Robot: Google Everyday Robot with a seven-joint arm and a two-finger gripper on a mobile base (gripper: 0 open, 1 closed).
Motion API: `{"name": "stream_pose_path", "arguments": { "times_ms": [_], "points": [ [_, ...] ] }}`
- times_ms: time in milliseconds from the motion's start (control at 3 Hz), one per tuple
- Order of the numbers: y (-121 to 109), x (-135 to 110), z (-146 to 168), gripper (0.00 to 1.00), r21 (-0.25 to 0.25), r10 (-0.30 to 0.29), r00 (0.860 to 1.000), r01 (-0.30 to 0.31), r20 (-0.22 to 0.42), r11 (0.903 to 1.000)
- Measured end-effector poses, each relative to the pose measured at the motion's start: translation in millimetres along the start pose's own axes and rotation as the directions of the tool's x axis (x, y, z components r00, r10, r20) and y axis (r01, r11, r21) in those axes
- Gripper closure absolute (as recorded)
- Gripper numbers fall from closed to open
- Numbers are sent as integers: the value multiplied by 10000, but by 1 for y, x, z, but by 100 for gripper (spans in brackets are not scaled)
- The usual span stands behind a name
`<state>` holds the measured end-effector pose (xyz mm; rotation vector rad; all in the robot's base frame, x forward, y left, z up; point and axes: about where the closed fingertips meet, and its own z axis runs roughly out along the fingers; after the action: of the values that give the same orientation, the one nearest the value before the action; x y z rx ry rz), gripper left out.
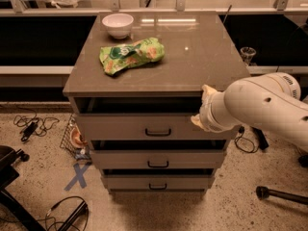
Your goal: Open top drawer
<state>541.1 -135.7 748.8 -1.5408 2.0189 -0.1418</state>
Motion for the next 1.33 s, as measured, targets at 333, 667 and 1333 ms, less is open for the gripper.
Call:
{"name": "stream_pose_path", "arguments": {
  "times_ms": [333,667,1333],
  "points": [
    [0,0,0,51,0,0,10000,0,0,10000],
    [0,0,0,20,2,-10,10000,10,0,10000],
    [0,-1,-1,0,9,-35,10000,35,0,10000]
  ]
}}
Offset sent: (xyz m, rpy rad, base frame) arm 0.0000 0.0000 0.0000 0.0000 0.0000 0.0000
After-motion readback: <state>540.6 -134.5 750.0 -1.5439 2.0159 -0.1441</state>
